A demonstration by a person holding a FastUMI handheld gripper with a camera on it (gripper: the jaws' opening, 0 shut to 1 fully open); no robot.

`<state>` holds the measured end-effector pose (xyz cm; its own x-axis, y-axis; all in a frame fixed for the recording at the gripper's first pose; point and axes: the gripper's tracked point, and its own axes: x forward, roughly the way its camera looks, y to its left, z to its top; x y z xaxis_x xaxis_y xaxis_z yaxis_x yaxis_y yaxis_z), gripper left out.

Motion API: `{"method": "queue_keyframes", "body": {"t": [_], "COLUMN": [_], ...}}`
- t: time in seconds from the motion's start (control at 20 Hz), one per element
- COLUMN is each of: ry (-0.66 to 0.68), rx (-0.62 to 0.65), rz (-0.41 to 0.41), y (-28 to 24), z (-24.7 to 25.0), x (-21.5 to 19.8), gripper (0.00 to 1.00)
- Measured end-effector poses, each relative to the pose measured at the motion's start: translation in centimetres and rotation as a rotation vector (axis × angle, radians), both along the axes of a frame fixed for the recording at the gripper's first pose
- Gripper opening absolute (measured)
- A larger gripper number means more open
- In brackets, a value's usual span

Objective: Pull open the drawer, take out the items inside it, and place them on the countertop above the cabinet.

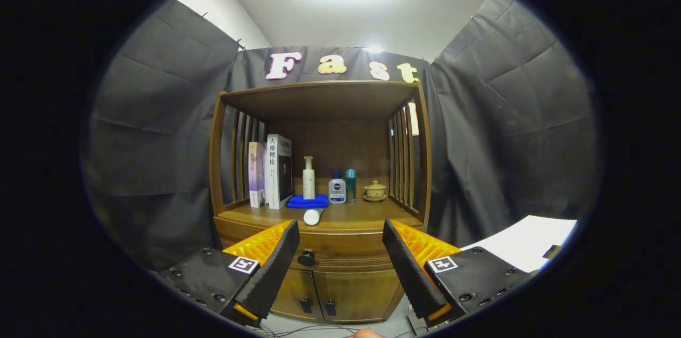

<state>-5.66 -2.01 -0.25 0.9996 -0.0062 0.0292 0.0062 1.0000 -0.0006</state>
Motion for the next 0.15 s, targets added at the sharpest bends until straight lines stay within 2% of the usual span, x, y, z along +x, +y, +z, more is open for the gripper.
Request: {"method": "queue_keyframes", "body": {"t": [0.15], "ry": [-0.031], "rx": [0.001], "rz": [-0.003], "y": [0.01], "z": [0.90], "x": [-0.17], "gripper": [0.99]}}
